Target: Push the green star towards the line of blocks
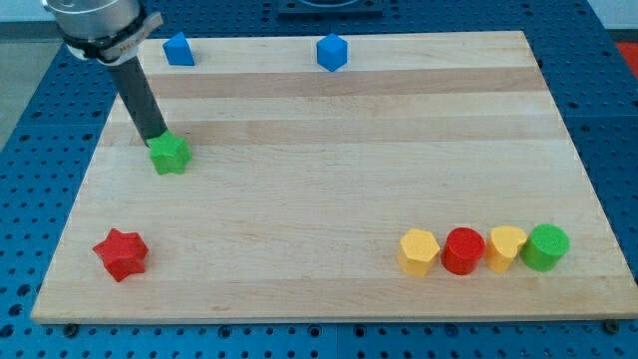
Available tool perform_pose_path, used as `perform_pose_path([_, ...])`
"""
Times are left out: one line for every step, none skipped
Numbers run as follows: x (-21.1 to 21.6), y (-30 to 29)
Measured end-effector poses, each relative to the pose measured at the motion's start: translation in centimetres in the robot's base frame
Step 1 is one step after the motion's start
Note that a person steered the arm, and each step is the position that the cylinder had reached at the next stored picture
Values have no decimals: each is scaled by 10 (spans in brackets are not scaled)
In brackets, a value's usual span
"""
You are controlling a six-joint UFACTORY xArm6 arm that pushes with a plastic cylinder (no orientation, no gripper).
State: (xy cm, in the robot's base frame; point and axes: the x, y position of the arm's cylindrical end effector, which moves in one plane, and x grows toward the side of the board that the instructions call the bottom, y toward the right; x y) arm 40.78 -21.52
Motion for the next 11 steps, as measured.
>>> perform_pose_path([26, 12])
perform_pose_path([49, 25])
perform_pose_path([70, 28])
perform_pose_path([92, 28])
perform_pose_path([106, 35])
perform_pose_path([106, 63])
perform_pose_path([103, 86])
perform_pose_path([98, 116])
perform_pose_path([86, 139])
perform_pose_path([77, 160])
perform_pose_path([67, 186])
